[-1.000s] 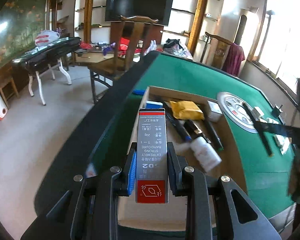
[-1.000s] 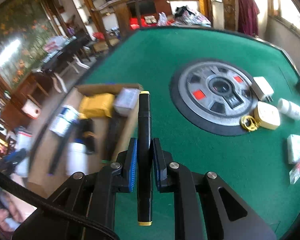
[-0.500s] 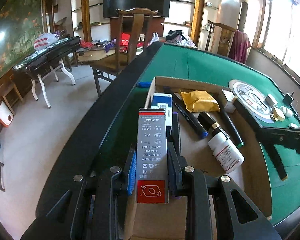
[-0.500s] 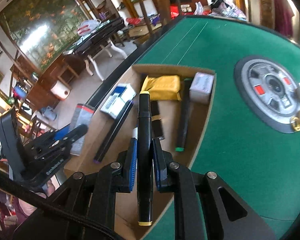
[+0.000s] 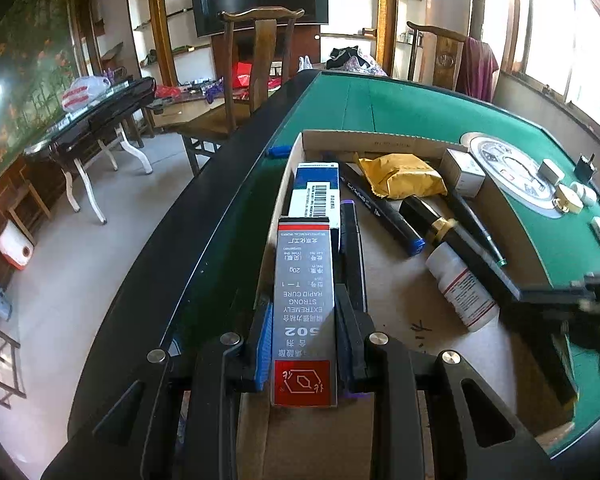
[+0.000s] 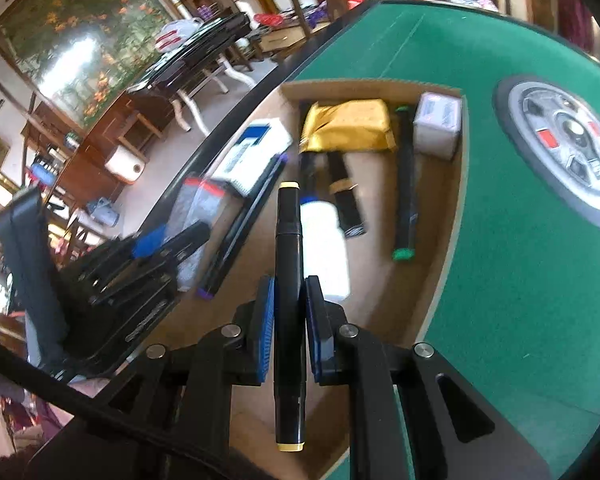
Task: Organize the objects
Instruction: 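Carry the glue box and black marker over the box with both grippers, then lower the glue box and marker into the box and open both grippers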
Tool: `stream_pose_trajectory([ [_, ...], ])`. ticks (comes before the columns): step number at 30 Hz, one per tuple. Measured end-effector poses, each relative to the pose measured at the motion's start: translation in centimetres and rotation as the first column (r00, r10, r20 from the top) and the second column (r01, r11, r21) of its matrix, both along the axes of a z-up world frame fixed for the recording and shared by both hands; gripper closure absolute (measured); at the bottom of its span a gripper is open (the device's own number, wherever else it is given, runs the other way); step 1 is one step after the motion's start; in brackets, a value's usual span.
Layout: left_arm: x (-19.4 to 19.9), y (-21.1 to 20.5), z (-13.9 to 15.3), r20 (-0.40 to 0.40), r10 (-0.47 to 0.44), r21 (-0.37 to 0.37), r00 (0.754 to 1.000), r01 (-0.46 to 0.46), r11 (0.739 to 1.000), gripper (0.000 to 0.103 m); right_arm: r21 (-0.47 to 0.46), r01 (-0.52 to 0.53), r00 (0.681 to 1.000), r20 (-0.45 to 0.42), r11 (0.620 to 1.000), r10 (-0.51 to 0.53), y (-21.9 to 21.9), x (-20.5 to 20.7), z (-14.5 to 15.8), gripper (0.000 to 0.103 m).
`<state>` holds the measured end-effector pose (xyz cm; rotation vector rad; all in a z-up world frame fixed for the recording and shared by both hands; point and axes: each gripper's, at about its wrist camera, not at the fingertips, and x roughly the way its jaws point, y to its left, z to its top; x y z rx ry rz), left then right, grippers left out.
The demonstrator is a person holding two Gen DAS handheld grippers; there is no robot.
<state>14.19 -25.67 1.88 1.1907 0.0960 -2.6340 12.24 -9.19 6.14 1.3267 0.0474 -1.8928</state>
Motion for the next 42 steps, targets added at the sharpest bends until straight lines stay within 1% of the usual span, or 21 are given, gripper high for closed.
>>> stream_pose_trajectory([
  [3, -0.1, 0.4, -0.3, 0.004, -0.001, -0.029, 1.0, 0.001, 1.0, 0.08, 0.014, -0.042, 0.999, 0.0, 0.999, 0.042, -1.2, 0.9, -0.6, 0.09],
  [6, -0.1, 0.6, -0.5, -0.002, 0.002, -0.043, 1.0, -0.002, 0.999, 0.08, 0.038, -0.048, 0.999, -0.003, 0.998, 0.048, -1.8, 1.2, -1.7, 0.09],
  [9, -0.2, 0.3, -0.4, -0.01, 0.015, -0.026, 1.0, -0.015, 1.0, 0.079, 0.039, -0.038, 0.999, 0.02, 0.999, 0.038, -2.0, 1.1, -2.7, 0.09],
  [14, 0.3, 0.3, 0.5, -0.036, 0.047, -0.01, 0.998, -0.047, 0.999, 0.078, 0.05, -0.042, 0.999, -0.005, 0.998, 0.042, -2.3, 1.4, -3.4, 0.09],
  [16, 0.6, 0.4, 1.1, -0.045, 0.063, -0.011, 0.997, -0.064, 0.998, 0.074, 0.047, -0.056, 0.998, -0.017, 0.997, 0.057, -2.4, 1.6, -3.3, 0.09],
  [17, 0.8, 0.5, 1.4, -0.054, 0.07, -0.012, 0.996, -0.071, 0.997, 0.07, 0.047, -0.056, 0.998, -0.021, 0.997, 0.057, -2.5, 1.7, -3.4, 0.09],
  [18, 1.1, 0.6, 1.9, -0.066, 0.08, -0.019, 0.995, -0.082, 0.996, 0.063, 0.049, -0.056, 0.998, -0.027, 0.997, 0.058, -2.6, 1.8, -3.4, 0.09],
  [19, 1.3, 0.6, 2.2, -0.076, 0.088, -0.026, 0.993, -0.091, 0.996, 0.059, 0.049, -0.056, 0.998, -0.032, 0.997, 0.058, -2.6, 1.8, -3.4, 0.089],
  [20, 1.5, 0.7, 2.6, -0.089, 0.098, -0.035, 0.991, -0.102, 0.994, 0.05, 0.049, -0.058, 0.998, -0.036, 0.997, 0.06, -2.7, 1.9, -3.4, 0.089],
  [21, 1.9, 0.9, 3.1, -0.105, 0.107, -0.045, 0.989, -0.112, 0.993, 0.045, 0.05, -0.062, 0.997, -0.039, 0.997, 0.064, -2.6, 1.9, -3.3, 0.089],
  [22, 2.0, 0.9, 3.4, -0.116, 0.112, -0.053, 0.987, -0.119, 0.992, 0.044, 0.051, -0.063, 0.997, -0.041, 0.997, 0.065, -2.7, 2.0, -3.3, 0.089],
  [24, 2.3, 1.0, 4.1, -0.136, 0.12, -0.071, 0.984, -0.13, 0.989, 0.036, 0.048, -0.063, 0.997, -0.047, 0.997, 0.065, -2.7, 2.2, -3.2, 0.089],
  [26, 2.5, 1.2, 4.6, -0.148, 0.129, -0.095, 0.981, -0.144, 0.985, 0.032, 0.041, -0.066, 0.996, -0.051, 0.997, 0.068, -2.6, 2.3, -3.0, 0.089],
  [27, 2.6, 1.3, 4.8, -0.152, 0.132, -0.106, 0.98, -0.149, 0.983, 0.032, 0.034, -0.068, 0.996, -0.056, 0.997, 0.07, -2.6, 2.5, -2.8, 0.088],
  [29, 2.6, 1.6, 5.1, -0.154, 0.139, -0.132, 0.978, -0.16, 0.978, 0.032, 0.022, -0.074, 0.995, -0.067, 0.997, 0.075, -2.5, 2.7, -2.5, 0.084],
  [31, 2.6, 1.8, 5.3, -0.151, 0.142, -0.146, 0.978, -0.164, 0.976, 0.032, 0.009, -0.074, 0.994, -0.084, 0.997, 0.074, -2.2, 2.9, -1.9, 0.075],
  [32, 2.5, 1.9, 5.3, -0.15, 0.144, -0.149, 0.978, -0.166, 0.975, 0.032, 0.004, -0.071, 0.993, -0.091, 0.997, 0.071, -2.1, 3.0, -1.7, 0.073],
  [37, 2.5, 2.9, 5.8, -0.152, 0.139, -0.168, 0.978, -0.164, 0.972, 0.032, -0.033, -0.054, 0.992, -0.112, 0.998, 0.05, -0.8, 3.0, -0.5, 0.072],
  [42, 2.2, 4.8, 6.4, -0.155, 0.112, -0.193, 0.982, -0.141, 0.971, 0.032, -0.068, -0.012, 0.993, -0.118, 0.998, 0.004, 1.7, 2.4, 0.3, 0.072],
])
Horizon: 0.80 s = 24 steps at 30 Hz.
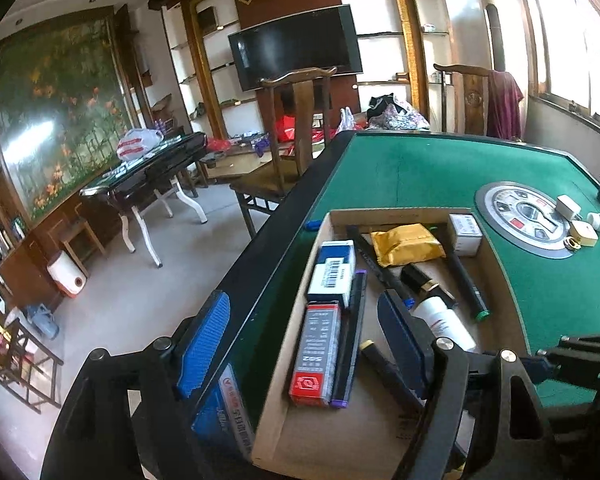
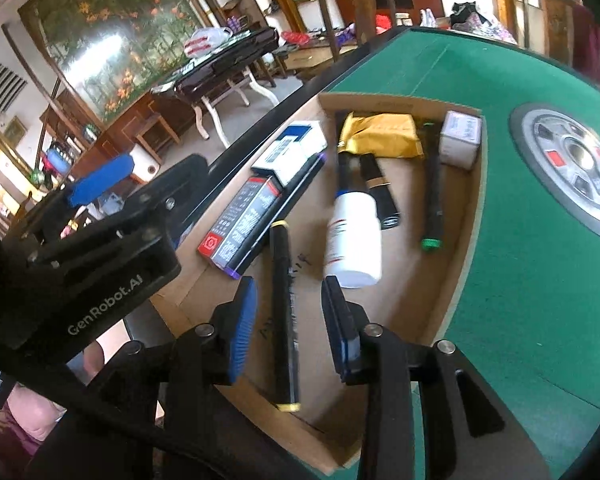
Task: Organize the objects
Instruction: 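Lower the glue box and marker into the box and open both grippers, then move both grippers back to the pile toward the yellow tin and bags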
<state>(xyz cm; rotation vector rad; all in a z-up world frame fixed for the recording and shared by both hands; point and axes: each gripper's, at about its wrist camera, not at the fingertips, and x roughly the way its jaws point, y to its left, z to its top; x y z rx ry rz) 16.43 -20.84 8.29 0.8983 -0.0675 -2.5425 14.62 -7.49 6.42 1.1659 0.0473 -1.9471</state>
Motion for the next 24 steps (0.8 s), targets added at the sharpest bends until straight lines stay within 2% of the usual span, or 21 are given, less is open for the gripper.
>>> stream_pose_trajectory([
  [10, -1.7, 5.7, 0.9, 0.029, -0.095, -0.069, 0.995, 0.097, 0.993, 0.031, -0.064, 0.11, 0.994, 0.009, 0.992, -0.11, 6.9, -2.2, 0.9, 0.071],
  [13, -2.4, 6.8, 1.2, 0.041, -0.129, -0.04, 0.991, 0.131, 0.991, 0.031, -0.071, 0.166, 0.986, 0.001, 0.984, -0.166, 9.8, -3.0, 1.2, 0.071],
  [16, -3.0, 6.2, 2.4, 0.043, -0.143, 0.013, 0.989, 0.143, 0.99, 0.031, -0.057, 0.236, 0.971, -0.014, 0.97, -0.237, 13.0, -4.2, 1.5, 0.071],
  [19, -2.7, 3.8, 5.2, -0.009, -0.089, 0.027, 0.996, 0.089, 0.996, 0.031, -0.05, 0.292, 0.955, -0.039, 0.955, -0.294, 16.4, -5.2, 2.1, 0.071],
  [22, -2.3, 1.1, 8.4, -0.061, -0.038, 0.066, 0.997, 0.042, 0.997, 0.031, -0.043, 0.364, 0.927, -0.076, 0.93, -0.367, 20.1, -6.3, 2.4, 0.059],
  [24, -2.4, 0.3, 9.6, -0.087, -0.036, 0.098, 0.996, 0.045, 0.994, 0.03, -0.053, 0.414, 0.906, -0.076, 0.909, -0.417, 22.5, -7.9, 2.5, 0.058],
])
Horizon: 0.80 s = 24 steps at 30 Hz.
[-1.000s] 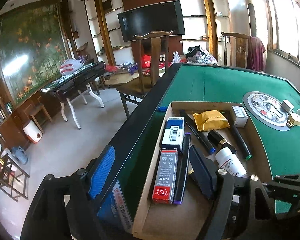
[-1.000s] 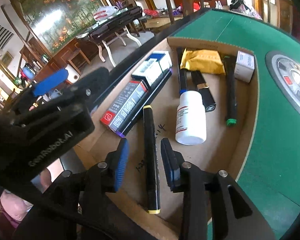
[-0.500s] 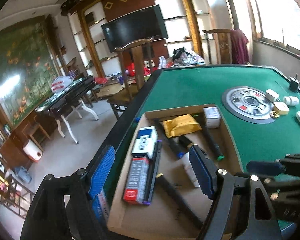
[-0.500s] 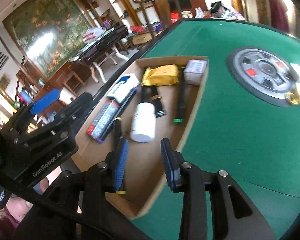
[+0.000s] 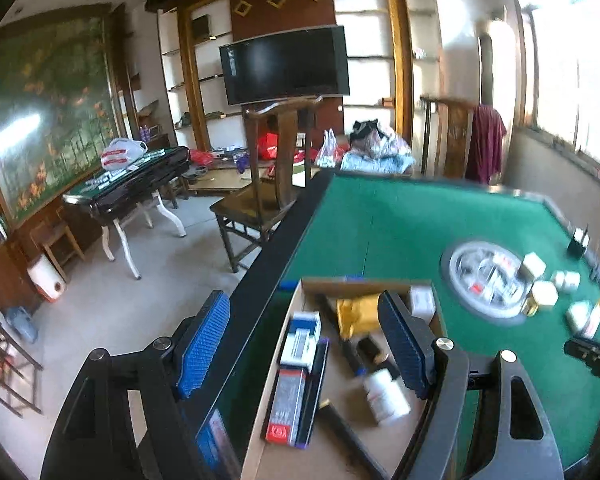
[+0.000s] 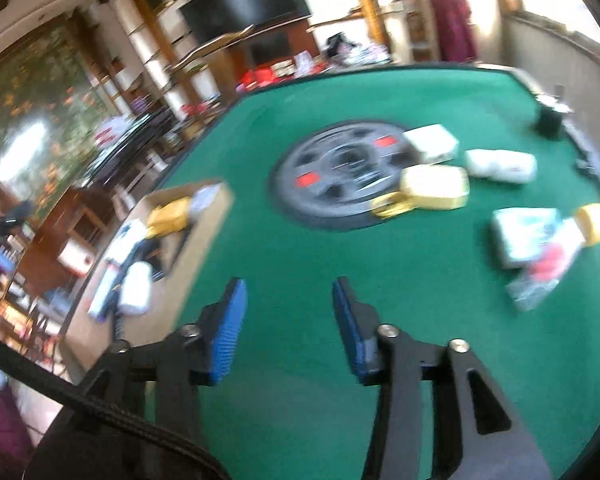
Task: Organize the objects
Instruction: 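Move both grippers back to the pile toward the yellow tin and bags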
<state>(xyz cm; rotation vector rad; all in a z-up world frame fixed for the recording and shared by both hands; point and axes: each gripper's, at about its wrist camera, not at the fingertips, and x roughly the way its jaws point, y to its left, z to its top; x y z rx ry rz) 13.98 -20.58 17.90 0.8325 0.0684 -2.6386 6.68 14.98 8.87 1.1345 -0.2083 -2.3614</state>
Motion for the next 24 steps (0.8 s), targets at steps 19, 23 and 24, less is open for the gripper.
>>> stream_pose_trajectory([
  [19, -15.8, 10.1, -3.7, 0.15, -0.231, 0.101, 0.961, 0.217, 0.971, 0.025, -0.14, 0.312, 0.947, -0.033, 0.94, -0.319, 12.1, -11.1, 0.1, 0.057],
  [23, -20.9, 15.2, -7.9, 0.233, -0.304, 0.076, 0.924, 0.294, 0.953, 0.025, -0.126, 0.372, 0.927, 0.007, 0.92, -0.374, 14.2, -11.5, -1.4, 0.057],
  [24, -22.1, 16.6, -9.1, 0.254, -0.313, 0.063, 0.915, 0.307, 0.95, 0.025, -0.142, 0.386, 0.922, 0.024, 0.911, -0.387, 14.9, -11.7, -1.5, 0.057],
])
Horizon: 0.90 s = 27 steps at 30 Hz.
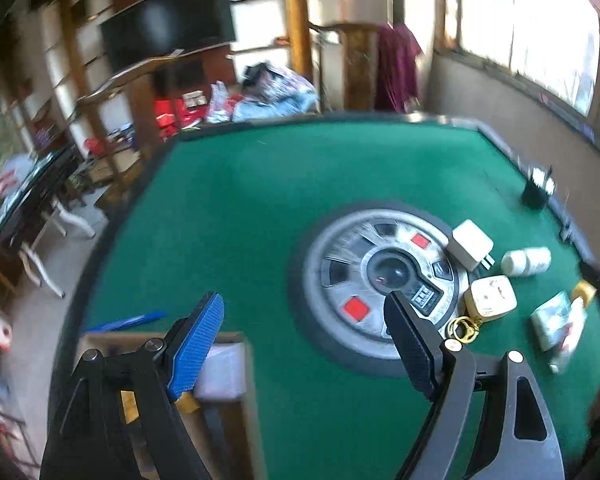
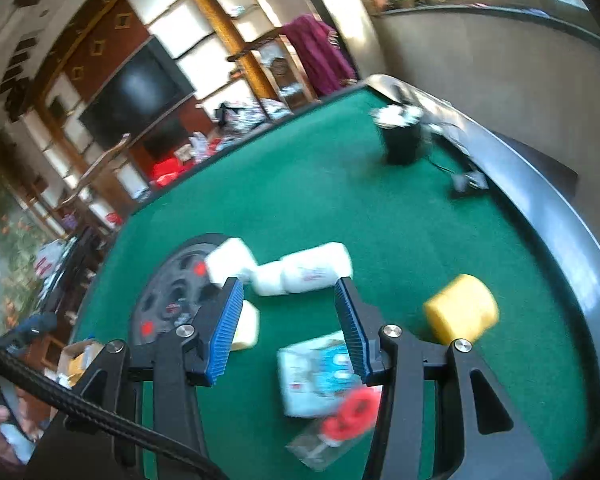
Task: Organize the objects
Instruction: 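Move both grippers back to the pile toward the yellow tin and bags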
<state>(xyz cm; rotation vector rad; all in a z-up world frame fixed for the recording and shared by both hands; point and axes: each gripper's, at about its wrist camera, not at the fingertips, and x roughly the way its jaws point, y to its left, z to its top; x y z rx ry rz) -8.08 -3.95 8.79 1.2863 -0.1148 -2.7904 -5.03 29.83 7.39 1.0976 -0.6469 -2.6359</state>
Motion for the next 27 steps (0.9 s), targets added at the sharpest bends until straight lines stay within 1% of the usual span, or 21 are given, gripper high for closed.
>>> stream_pose_trajectory([
  [1, -0.7, 1.0, -0.7, 0.011, -0.011, 0.0, 1.0, 0.011, 1.0, 0.025, -0.022, 0.01, 1.0, 0.0, 1.0, -0.01, 0.5, 0.0, 0.1, 0.057],
  [2, -1.5, 2.2, -1.6, 0.027, -0.029, 0.019, 0.999, 0.028, 0.999, 0.025, -0.044, 0.023, 1.0, -0.005, 0.999, -0.023, 1.0, 0.1, 0.2, 0.057],
  [5, -3.3, 5.5, -3.6, 0.071, -0.102, 0.111, 0.992, 0.094, 0.989, 0.025, -0.061, 0.056, 0.998, -0.015, 0.997, -0.057, 2.2, 0.1, 0.5, 0.056],
  [7, -4.0, 7.6, -4.6, 0.075, -0.153, 0.14, 0.985, 0.141, 0.98, 0.025, -0.072, 0.077, 0.997, -0.012, 0.994, -0.078, 2.8, 0.2, 0.5, 0.056],
  [11, -5.1, 11.1, -5.8, 0.061, -0.233, 0.138, 0.97, 0.223, 0.965, 0.025, -0.082, 0.087, 0.996, 0.0, 0.993, -0.088, 3.3, -0.1, 0.3, 0.056],
  [15, -5.7, 13.4, -6.4, 0.047, -0.297, 0.117, 0.954, 0.29, 0.95, 0.025, -0.069, 0.078, 0.997, 0.008, 0.995, -0.077, 3.1, -0.2, 0.1, 0.056],
  [16, -5.6, 14.0, -6.7, 0.057, -0.327, 0.112, 0.943, 0.32, 0.941, 0.025, -0.063, 0.077, 0.997, 0.01, 0.995, -0.076, 3.0, -0.3, 0.0, 0.056],
  [17, -5.4, 14.4, -6.7, 0.049, -0.356, 0.13, 0.933, 0.347, 0.929, 0.025, -0.058, 0.077, 0.997, 0.012, 0.995, -0.076, 2.9, -0.3, 0.0, 0.056],
  [19, -5.3, 14.8, -6.9, 0.081, -0.405, 0.144, 0.911, 0.392, 0.909, 0.026, -0.053, 0.075, 0.997, 0.015, 0.996, -0.074, 2.8, -0.4, -0.1, 0.056],
  [20, -4.8, 15.4, -7.1, 0.104, -0.442, 0.14, 0.891, 0.427, 0.893, 0.026, -0.05, 0.074, 0.997, 0.016, 0.996, -0.073, 2.8, -0.4, -0.1, 0.056],
  [21, -4.2, 15.9, -7.2, 0.119, -0.475, 0.121, 0.872, 0.462, 0.878, 0.031, -0.047, 0.071, 0.997, 0.015, 0.996, -0.071, 2.7, -0.4, -0.1, 0.056],
  [22, -3.1, 16.5, -7.4, 0.14, -0.519, 0.104, 0.843, 0.509, 0.854, 0.033, -0.042, 0.068, 0.998, 0.015, 0.997, -0.067, 2.6, -0.4, -0.1, 0.056],
  [23, -2.6, 16.9, -7.8, 0.16, -0.545, 0.108, 0.823, 0.534, 0.838, 0.035, -0.038, 0.066, 0.998, 0.016, 0.997, -0.065, 2.5, -0.4, -0.1, 0.056],
  [24, -1.7, 17.0, -7.6, 0.161, -0.569, 0.102, 0.806, 0.56, 0.822, 0.038, -0.036, 0.063, 0.998, 0.019, 0.997, -0.062, 2.4, -0.4, -0.2, 0.056],
  [25, -0.9, 17.1, -7.5, 0.173, -0.598, 0.119, 0.783, 0.586, 0.802, 0.039, -0.04, 0.061, 0.998, 0.021, 0.997, -0.06, 2.4, -0.4, -0.2, 0.056],
  [26, -0.3, 17.0, -7.1, 0.167, -0.606, 0.137, 0.778, 0.59, 0.796, 0.04, -0.046, 0.061, 0.998, 0.023, 0.997, -0.06, 2.5, -0.4, -0.3, 0.056],
  [27, -0.1, 16.6, -6.6, 0.148, -0.604, 0.151, 0.783, 0.586, 0.796, 0.04, -0.051, 0.062, 0.998, 0.024, 0.997, -0.061, 2.7, -0.4, -0.3, 0.056],
])
